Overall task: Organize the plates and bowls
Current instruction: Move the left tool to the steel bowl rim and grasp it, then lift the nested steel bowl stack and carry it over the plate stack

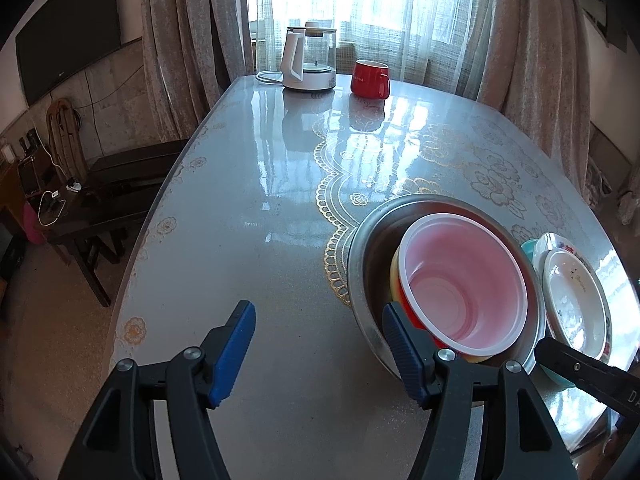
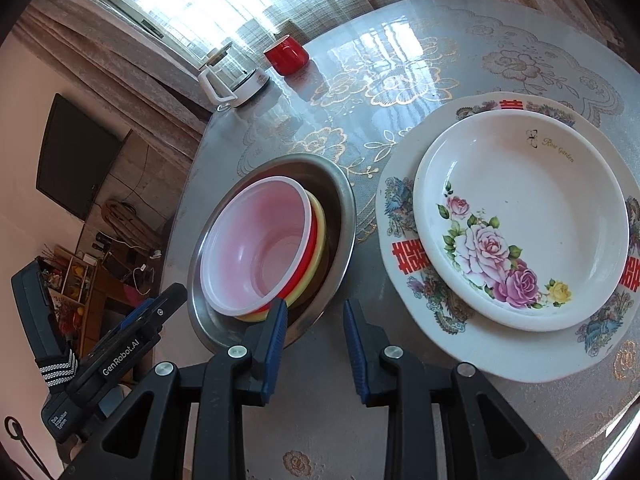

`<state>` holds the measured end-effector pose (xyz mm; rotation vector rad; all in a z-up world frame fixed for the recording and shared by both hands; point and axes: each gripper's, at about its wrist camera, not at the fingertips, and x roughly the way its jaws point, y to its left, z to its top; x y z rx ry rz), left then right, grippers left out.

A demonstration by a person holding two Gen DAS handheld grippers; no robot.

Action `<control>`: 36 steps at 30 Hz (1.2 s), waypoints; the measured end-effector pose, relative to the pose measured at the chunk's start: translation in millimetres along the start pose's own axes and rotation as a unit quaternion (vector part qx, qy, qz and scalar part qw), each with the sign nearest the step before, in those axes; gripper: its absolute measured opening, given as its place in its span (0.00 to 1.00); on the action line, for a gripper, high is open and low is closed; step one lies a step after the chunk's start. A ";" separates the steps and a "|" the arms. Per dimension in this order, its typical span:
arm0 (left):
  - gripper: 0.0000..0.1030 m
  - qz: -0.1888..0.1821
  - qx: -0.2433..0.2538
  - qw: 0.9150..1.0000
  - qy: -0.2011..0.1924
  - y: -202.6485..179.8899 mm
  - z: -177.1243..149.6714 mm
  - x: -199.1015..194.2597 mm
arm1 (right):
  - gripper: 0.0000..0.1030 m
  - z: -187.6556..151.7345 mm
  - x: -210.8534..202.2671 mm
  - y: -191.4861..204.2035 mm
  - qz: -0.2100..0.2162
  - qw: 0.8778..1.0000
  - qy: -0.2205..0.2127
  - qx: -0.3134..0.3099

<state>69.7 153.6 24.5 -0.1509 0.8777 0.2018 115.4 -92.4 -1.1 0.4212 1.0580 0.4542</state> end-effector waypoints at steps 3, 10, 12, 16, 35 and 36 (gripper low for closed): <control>0.65 -0.001 0.000 1.000 0.002 0.3 -0.6 0.9 | 0.28 -0.9 1.2 -0.4 -0.005 1.000 0.000 0.002; 0.65 -0.004 -0.001 1.000 0.010 0.8 -1.3 5.5 | 0.31 -1.0 7.8 -4.7 -0.008 1.000 0.002 0.017; 0.65 -0.005 -0.002 1.000 0.013 1.2 -1.1 7.6 | 0.31 -1.1 9.1 -3.4 -0.011 1.000 0.002 0.016; 0.66 -0.009 -0.003 1.000 0.015 1.8 -1.0 10.6 | 0.31 -0.2 13.8 -1.4 -0.012 1.000 0.005 0.013; 0.66 -0.024 0.006 0.999 0.031 -4.5 -4.0 19.6 | 0.31 1.4 28.4 6.7 -0.017 1.000 0.019 0.005; 0.65 -0.026 0.007 0.999 0.032 -5.2 -4.4 19.8 | 0.31 1.3 28.8 6.5 -0.016 1.000 0.019 0.006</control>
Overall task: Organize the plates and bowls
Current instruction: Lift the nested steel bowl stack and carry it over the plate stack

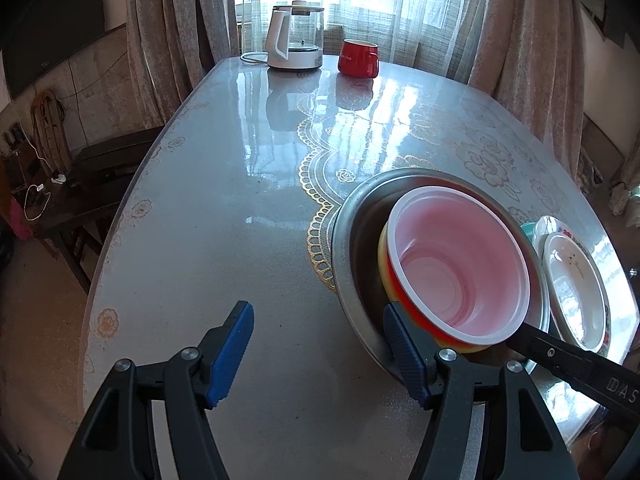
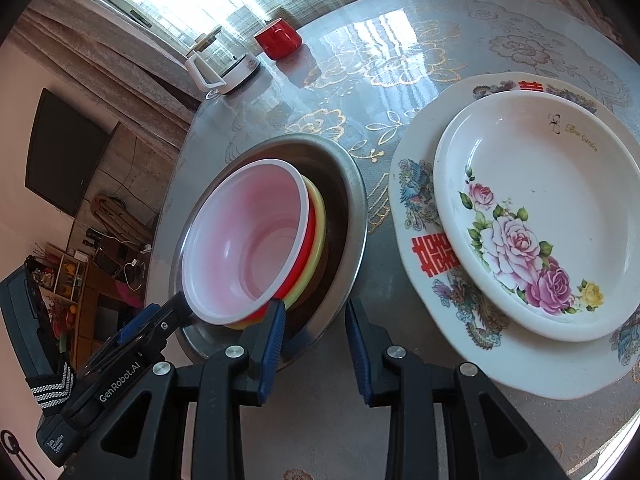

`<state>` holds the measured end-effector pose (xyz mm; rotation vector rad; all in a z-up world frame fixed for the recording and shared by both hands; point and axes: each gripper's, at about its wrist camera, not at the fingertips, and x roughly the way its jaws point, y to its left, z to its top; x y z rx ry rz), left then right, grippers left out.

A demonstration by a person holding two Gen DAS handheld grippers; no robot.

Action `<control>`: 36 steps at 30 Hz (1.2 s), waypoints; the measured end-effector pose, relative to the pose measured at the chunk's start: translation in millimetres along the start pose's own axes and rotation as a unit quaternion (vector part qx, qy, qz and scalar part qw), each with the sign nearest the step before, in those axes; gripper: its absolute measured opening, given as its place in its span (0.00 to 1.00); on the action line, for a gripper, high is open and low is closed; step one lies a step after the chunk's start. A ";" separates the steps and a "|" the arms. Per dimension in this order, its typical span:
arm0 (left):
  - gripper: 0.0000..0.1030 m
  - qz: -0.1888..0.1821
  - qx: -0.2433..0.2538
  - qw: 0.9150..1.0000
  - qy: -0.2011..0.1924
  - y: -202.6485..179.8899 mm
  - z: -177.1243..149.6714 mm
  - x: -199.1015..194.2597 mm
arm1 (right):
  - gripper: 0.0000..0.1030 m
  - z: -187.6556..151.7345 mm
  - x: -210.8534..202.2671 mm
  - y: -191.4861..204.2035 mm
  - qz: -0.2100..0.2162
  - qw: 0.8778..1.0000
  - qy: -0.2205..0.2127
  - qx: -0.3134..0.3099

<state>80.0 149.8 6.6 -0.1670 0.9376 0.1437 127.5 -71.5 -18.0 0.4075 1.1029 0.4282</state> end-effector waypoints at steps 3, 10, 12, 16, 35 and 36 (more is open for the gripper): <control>0.65 -0.003 0.003 1.000 0.003 -1.3 -0.5 1.8 | 0.31 1.2 1.6 1.4 -0.001 1.000 0.000 0.001; 0.57 -0.011 0.015 1.000 0.001 -7.0 -1.1 4.7 | 0.31 3.7 8.6 4.6 0.005 1.000 0.013 0.005; 0.54 -0.014 0.017 1.000 0.001 -8.2 -1.5 5.9 | 0.31 5.2 10.3 4.8 0.003 1.000 0.013 0.004; 0.52 -0.018 0.019 1.000 0.003 -10.7 -2.2 8.7 | 0.30 7.3 14.6 4.9 0.002 1.000 0.015 0.006; 0.37 -0.022 0.036 0.999 0.001 -17.8 -3.2 9.5 | 0.27 4.6 26.4 4.9 0.009 1.000 0.019 0.009; 0.37 -0.022 0.036 0.999 0.001 -17.4 -2.7 9.0 | 0.27 4.6 27.0 4.1 0.009 1.000 0.021 0.011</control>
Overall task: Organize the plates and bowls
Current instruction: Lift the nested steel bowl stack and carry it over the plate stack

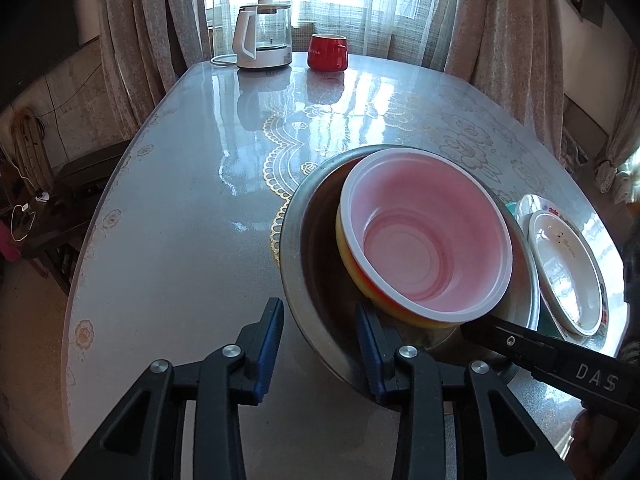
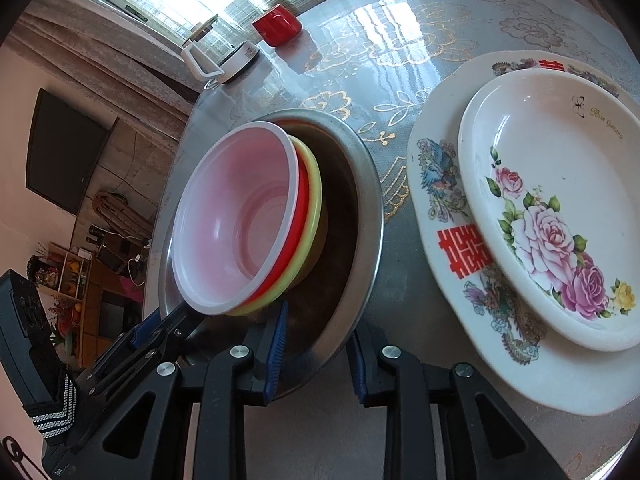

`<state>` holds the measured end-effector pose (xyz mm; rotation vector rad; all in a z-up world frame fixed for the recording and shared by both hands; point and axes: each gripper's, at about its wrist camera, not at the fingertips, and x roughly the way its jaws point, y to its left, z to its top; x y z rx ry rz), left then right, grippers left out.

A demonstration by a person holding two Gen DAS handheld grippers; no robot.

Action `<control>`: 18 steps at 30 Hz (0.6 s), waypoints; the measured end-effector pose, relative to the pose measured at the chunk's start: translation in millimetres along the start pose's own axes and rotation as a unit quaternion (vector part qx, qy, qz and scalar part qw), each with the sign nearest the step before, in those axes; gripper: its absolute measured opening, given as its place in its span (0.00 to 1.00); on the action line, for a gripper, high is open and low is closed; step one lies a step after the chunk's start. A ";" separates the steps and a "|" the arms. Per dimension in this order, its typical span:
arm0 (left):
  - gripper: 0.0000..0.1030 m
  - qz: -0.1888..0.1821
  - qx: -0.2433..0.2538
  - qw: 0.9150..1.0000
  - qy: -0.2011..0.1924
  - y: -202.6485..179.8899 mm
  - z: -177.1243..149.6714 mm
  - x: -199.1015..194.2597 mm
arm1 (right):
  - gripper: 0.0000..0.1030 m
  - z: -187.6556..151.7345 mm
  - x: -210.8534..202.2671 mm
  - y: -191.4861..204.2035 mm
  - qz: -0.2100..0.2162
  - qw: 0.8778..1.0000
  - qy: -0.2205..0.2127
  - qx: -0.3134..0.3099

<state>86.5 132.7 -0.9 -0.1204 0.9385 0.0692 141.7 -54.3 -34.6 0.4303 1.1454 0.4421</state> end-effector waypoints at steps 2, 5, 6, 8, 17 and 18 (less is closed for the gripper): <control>0.37 -0.006 -0.004 1.000 0.003 3.0 0.6 0.3 | 0.27 -0.8 -0.3 -0.6 0.000 1.000 0.000 0.004; 0.37 -0.018 -0.019 1.000 0.004 10.4 2.1 0.6 | 0.27 -1.0 -1.4 -0.2 0.001 1.000 -0.001 0.005; 0.38 -0.019 -0.022 1.000 0.002 11.9 1.8 0.6 | 0.27 -1.0 -1.6 -1.4 0.002 1.000 -0.001 0.006; 0.39 -0.018 -0.021 1.000 -0.002 12.0 1.6 2.4 | 0.27 -0.9 -1.7 -1.5 0.003 1.000 -0.003 0.004; 0.23 -0.048 -0.029 0.998 0.003 13.6 3.3 2.5 | 0.25 2.2 0.4 4.0 -0.010 1.000 -0.009 -0.010; 0.23 -0.053 -0.030 0.998 0.005 14.3 3.9 1.9 | 0.25 2.3 0.3 3.7 -0.009 1.000 -0.009 -0.008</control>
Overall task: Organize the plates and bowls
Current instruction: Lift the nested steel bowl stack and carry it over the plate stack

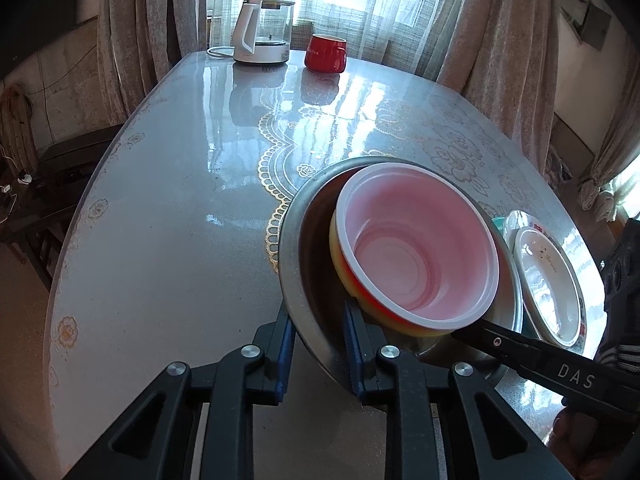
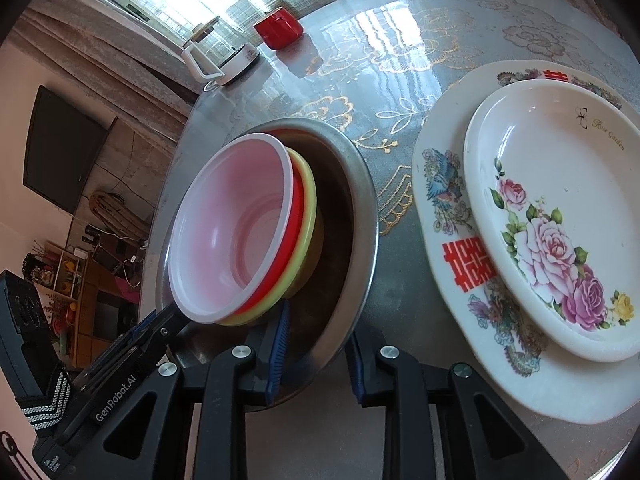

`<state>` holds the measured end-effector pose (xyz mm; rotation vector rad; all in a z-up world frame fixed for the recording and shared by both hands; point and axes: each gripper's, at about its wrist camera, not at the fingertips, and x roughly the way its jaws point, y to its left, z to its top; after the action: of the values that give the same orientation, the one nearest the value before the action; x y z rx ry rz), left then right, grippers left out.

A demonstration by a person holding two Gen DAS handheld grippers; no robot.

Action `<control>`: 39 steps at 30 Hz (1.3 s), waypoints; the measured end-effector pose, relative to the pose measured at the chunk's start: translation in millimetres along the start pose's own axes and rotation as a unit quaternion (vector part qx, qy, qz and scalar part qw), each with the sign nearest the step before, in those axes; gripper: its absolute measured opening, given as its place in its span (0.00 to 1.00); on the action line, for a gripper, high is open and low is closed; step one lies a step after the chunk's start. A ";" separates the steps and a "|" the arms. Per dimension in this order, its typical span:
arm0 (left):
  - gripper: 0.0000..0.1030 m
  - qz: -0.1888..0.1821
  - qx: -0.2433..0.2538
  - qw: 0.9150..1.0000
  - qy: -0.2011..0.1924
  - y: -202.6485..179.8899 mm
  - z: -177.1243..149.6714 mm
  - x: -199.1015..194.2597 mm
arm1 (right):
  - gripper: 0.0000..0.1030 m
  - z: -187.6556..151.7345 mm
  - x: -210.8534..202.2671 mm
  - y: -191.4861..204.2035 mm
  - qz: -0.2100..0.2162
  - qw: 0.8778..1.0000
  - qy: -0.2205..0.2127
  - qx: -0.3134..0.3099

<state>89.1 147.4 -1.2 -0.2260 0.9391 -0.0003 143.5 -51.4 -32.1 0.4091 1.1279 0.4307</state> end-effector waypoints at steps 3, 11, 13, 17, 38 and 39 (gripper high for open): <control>0.27 -0.004 -0.010 1.000 0.001 4.3 3.0 -0.9 | 0.25 -0.9 -0.4 -3.0 0.005 1.000 0.000 0.008; 0.29 -0.001 -0.004 1.000 -0.002 5.4 4.6 9.4 | 0.27 -2.5 -1.8 -0.1 -0.006 1.000 -0.011 -0.003; 0.26 -0.004 0.003 1.000 -0.008 3.2 3.1 10.0 | 0.27 -2.2 -1.2 0.8 -0.007 1.000 -0.012 -0.006; 0.23 -0.008 0.007 1.000 -0.020 3.7 -0.3 8.0 | 0.26 -3.2 -1.5 4.6 -0.017 0.999 -0.018 -0.023; 0.22 -0.035 0.009 0.996 -0.086 0.5 -4.9 -28.7 | 0.20 -13.3 -30.0 8.4 0.005 0.998 -0.050 -0.036; 0.22 -0.036 0.010 0.995 -0.091 -1.0 -3.6 -31.2 | 0.20 -13.3 -33.7 8.9 0.005 0.998 -0.054 -0.038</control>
<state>67.8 148.8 21.9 -0.2366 0.7491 -0.0545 117.9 -60.2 -6.5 0.3681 1.0020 0.4534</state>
